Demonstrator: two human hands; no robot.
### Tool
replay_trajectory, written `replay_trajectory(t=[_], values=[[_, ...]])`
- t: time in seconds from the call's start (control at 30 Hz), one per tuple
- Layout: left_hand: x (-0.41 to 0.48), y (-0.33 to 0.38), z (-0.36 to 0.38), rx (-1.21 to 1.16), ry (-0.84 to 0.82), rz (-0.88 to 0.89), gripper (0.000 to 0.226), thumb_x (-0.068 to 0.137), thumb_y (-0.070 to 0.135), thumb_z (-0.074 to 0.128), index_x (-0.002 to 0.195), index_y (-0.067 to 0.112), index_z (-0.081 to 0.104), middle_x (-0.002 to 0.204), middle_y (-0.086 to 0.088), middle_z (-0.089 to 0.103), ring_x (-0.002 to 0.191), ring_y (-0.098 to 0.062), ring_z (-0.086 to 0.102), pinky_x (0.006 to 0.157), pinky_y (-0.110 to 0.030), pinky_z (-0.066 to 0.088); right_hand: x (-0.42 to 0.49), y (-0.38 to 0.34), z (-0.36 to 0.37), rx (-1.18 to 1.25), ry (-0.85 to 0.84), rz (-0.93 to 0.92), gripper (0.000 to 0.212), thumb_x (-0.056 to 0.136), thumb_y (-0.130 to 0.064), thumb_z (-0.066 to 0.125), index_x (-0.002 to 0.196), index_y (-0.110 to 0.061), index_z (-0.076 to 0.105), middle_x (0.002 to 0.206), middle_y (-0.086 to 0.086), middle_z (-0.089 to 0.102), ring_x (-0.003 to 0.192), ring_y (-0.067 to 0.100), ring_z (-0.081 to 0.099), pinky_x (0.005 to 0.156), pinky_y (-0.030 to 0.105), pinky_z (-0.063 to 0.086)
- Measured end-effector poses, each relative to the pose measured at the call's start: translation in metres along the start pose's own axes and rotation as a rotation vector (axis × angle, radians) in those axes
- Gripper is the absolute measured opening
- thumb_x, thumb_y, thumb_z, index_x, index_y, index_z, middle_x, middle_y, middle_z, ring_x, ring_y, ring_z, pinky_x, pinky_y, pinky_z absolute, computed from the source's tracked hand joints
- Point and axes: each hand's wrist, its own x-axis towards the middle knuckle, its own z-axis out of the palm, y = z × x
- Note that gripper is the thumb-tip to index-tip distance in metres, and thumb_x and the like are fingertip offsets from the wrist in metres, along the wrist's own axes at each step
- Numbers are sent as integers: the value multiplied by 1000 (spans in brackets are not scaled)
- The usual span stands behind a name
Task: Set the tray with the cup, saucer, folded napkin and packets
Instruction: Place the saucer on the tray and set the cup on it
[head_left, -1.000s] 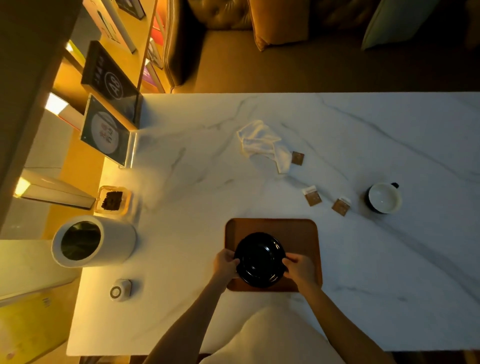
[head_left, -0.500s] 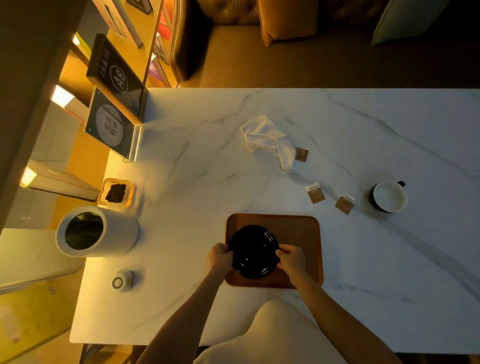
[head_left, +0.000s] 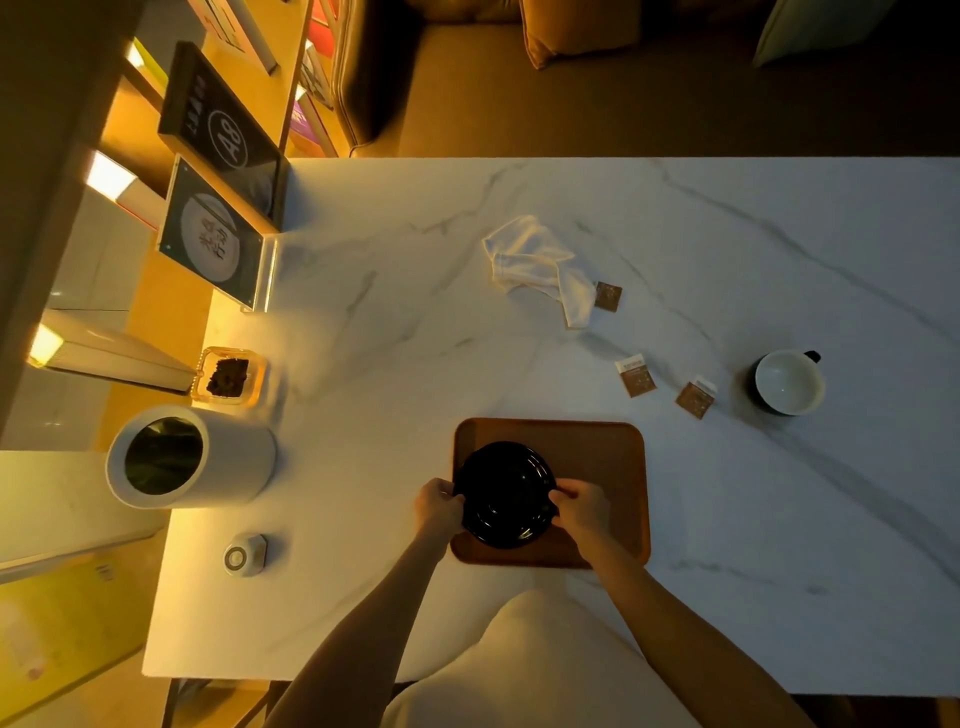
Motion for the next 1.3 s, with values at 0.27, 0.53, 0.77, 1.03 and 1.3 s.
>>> replay_trajectory(t=[0.27,0.53,0.77,1.03,1.3], values=[[1,-1,1,-6,-3,8,19,94,8,58,113,7,58,104,-14,64,87,-28,68,76,-44,62,-1,-2,-1,-2,-9,-7,32,92,-3,58,124,-1,60,116,22,66,101,33,66,83,43,59],[5,0,-1,51,-14,17,18,94,9,58,111,9,59,102,-13,65,86,-29,69,78,-43,62,0,-2,-2,-23,-15,-14,34,92,-4,58,126,0,58,115,24,66,99,36,66,84,48,58],[3,12,-8,368,-46,130,24,95,20,55,112,3,55,104,-16,65,91,-31,67,83,-42,59,-3,-4,-10,-60,-98,-19,38,94,-8,56,131,-1,53,121,23,62,107,35,63,91,46,55],[-5,17,-24,736,74,372,35,101,41,38,115,10,48,108,-8,61,92,-24,63,85,-40,56,-15,0,-32,-418,33,-268,44,97,-30,50,138,-11,48,135,10,57,121,24,56,100,36,48],[-4,37,-9,995,185,702,36,101,41,33,114,14,53,110,-5,61,97,-22,59,91,-36,48,-23,28,-67,-925,214,-346,81,89,-59,47,153,-28,7,162,9,5,149,32,6,118,47,22]])
